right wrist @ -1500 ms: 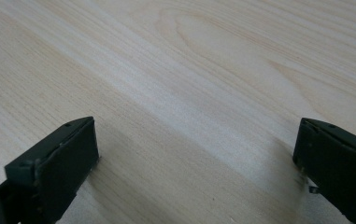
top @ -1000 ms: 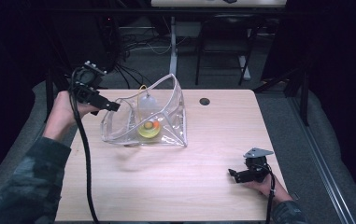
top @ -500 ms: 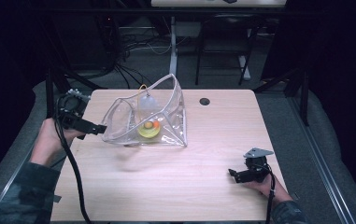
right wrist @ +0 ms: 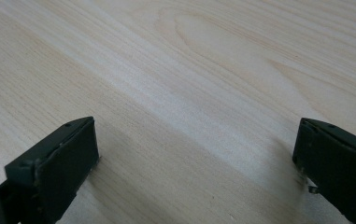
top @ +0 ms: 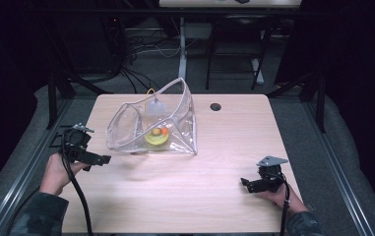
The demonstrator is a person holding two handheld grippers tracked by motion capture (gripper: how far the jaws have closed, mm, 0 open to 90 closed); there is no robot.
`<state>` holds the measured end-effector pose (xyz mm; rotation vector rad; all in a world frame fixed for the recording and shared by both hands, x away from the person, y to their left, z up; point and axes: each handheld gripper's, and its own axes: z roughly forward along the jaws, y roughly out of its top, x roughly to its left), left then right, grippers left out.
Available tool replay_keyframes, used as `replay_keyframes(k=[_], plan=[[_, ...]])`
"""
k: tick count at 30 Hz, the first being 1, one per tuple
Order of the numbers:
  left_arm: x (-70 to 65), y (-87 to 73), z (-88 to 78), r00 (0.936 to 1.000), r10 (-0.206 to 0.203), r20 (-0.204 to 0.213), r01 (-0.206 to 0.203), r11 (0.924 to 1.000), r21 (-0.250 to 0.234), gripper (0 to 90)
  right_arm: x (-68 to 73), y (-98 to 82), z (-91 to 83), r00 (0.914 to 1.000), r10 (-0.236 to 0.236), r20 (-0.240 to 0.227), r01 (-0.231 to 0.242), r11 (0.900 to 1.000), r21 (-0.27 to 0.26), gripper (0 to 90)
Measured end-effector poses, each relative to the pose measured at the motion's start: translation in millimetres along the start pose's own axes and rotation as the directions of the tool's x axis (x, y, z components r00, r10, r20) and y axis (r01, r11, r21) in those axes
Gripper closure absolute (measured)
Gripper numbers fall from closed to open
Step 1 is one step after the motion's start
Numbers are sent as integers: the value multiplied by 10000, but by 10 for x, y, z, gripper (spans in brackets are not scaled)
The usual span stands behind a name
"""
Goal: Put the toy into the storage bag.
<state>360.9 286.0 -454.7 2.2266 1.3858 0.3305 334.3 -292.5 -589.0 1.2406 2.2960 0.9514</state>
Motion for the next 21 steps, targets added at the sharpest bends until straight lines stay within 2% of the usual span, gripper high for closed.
replay_keyframes(k=[2,8,12,13,17,18,19,20,21], plan=[[4,-89,78,9999,-114,1,114,9999,-11,0,0,0,0,10000,-5,0,5,10000,-5,0],[-4,-346,358,9989,-407,250,397,9985,383,0,-8,2,-3,9999,-104,-13,104,9999,43,0],[-5,-444,472,9979,-576,299,564,9976,395,0,-8,2,0,9999,-120,-11,120,9999,18,0],[-8,-520,543,9963,-781,362,771,9967,265,1,-8,2,0,9999,-123,-9,123,9999,14,0],[-5,-560,566,9977,-642,202,638,9978,205,5,-8,3,0,9999,-123,-10,123,9999,21,0],[-1,-563,557,9978,-656,127,656,9978,20,5,-8,3,0,9999,-123,-10,123,9999,21,0],[6,-585,539,9970,-772,18,772,9965,-314,43,-10,3,2,9999,-135,-56,135,9999,24,0],[9,-605,552,9971,-756,-17,755,9964,-374,50,-10,4,1,9999,-139,-52,139,9999,31,0],[9,-629,579,9970,-774,-37,773,9967,-230,47,-10,3,1,9999,-136,-57,136,9999,26,0]])
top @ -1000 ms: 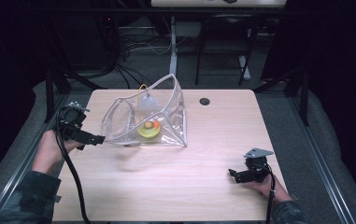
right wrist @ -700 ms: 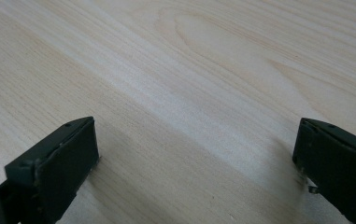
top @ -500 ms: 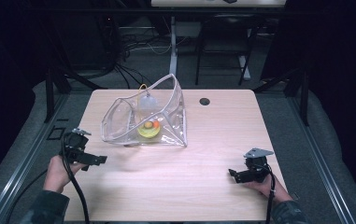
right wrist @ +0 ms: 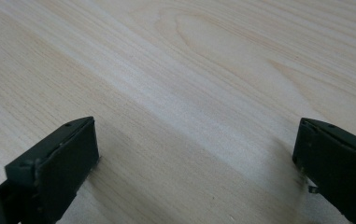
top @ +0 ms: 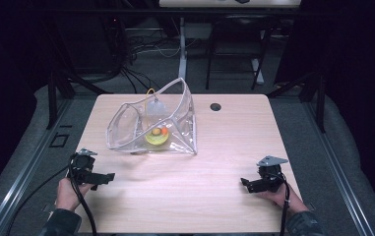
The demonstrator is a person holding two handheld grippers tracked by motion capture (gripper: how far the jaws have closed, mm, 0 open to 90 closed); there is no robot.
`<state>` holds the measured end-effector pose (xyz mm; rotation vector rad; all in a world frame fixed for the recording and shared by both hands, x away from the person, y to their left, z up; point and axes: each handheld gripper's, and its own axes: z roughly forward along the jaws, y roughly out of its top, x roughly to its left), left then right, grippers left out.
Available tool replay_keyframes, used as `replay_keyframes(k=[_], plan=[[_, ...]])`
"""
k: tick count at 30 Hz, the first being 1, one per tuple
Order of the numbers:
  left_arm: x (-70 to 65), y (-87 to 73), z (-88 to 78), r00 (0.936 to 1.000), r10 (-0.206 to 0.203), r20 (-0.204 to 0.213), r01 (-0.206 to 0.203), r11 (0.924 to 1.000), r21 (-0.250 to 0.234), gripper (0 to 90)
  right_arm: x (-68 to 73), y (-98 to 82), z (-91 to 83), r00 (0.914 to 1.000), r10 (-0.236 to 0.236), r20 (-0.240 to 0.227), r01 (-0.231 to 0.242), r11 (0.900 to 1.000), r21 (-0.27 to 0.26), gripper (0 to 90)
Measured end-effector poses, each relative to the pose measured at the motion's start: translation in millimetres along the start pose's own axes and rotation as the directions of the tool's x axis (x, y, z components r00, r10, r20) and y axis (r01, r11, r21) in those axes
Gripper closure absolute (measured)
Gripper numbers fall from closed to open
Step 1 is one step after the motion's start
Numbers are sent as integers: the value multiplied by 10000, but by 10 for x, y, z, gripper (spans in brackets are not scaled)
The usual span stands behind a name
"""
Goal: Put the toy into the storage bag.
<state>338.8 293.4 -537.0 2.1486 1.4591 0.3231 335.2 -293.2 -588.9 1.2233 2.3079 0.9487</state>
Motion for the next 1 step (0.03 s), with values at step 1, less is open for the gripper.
replay_keyframes(k=[1], plan=[[0,0,0,10000,0,0,0,10000,0,44,0,0,0,10000,0,0,0,10000,0,0]])
